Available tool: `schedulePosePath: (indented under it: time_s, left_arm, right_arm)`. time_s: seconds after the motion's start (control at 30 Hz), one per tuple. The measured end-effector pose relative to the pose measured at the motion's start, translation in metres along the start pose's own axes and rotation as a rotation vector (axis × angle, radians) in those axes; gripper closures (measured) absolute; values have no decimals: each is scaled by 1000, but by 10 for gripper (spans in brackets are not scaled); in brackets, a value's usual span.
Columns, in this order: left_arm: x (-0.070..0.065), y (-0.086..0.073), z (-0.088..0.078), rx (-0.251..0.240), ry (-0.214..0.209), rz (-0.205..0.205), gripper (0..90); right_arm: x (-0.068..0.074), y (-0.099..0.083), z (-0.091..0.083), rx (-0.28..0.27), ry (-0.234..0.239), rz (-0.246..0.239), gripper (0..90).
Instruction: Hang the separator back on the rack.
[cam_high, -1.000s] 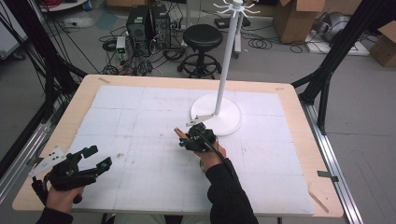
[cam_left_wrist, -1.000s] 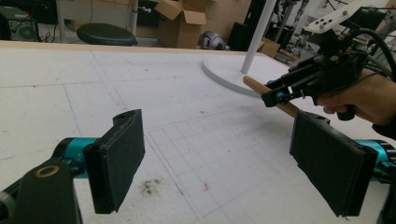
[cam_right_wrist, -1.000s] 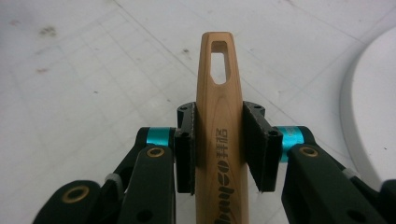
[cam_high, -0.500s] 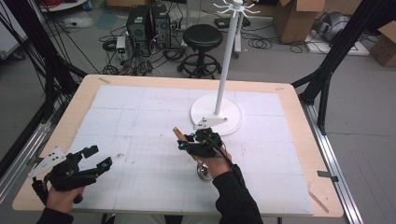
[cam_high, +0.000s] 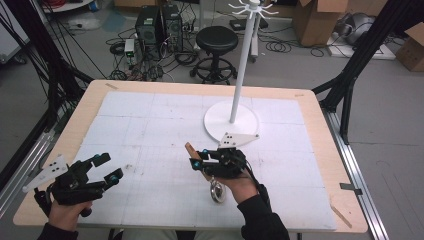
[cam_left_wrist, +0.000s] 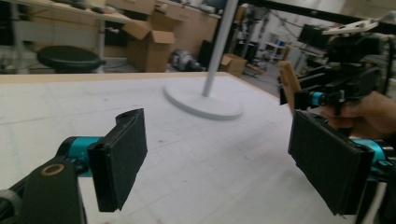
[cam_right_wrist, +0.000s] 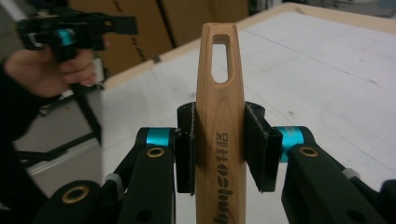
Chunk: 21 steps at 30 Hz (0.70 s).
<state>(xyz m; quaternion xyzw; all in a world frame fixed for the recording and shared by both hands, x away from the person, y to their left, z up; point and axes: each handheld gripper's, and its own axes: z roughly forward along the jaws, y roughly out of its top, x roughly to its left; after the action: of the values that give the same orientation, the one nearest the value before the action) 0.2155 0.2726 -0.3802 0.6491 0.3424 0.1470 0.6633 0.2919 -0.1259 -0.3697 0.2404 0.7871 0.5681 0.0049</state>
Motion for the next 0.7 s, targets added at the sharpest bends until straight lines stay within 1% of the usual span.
schedulePosePath:
  time_s: [0.1,0.17,0.23,0.27,0.3,0.33,0.4,0.43,0.47,0.5,0.53,0.57,0.6,0.7]
  left_arm:
    - [-6,6,5,8,-70,3,254]
    - [-10,11,9,3,-127,-4,263]
    - [-15,17,12,11,-186,-11,265]
    - [-17,20,15,15,-220,-14,268]
    - [-23,27,19,24,-274,-14,279]
    - [-23,27,19,24,-274,-14,279]
    - [-30,33,25,23,-306,-8,279]
    - [-35,38,31,18,-332,7,266]
    - [-35,38,31,18,-332,7,251]
    - [-38,40,34,12,-343,10,251]
    - [-40,42,38,8,-350,17,244]
    - [-43,44,41,7,-357,20,244]
    - [-44,46,44,7,-368,26,244]
    - [-50,47,50,12,-399,32,283]
  right_arm:
    - [7,-1,-2,-28,54,-11,668]
    - [12,-1,-2,-38,90,-24,668]
    - [18,-1,-1,-50,122,-41,668]
    - [20,0,-1,-55,141,-52,668]
    - [25,0,0,-65,171,-61,668]
    - [25,0,0,-65,171,-61,668]
    - [30,1,1,-72,192,-66,668]
    - [34,1,2,-77,209,-75,667]
    - [36,1,2,-82,215,-80,668]
    - [36,1,2,-82,215,-80,668]
    - [40,1,2,-96,226,-86,667]
    - [41,1,2,-100,236,-94,667]
    - [41,1,2,-100,236,-94,667]
    - [45,0,2,-111,245,-100,668]
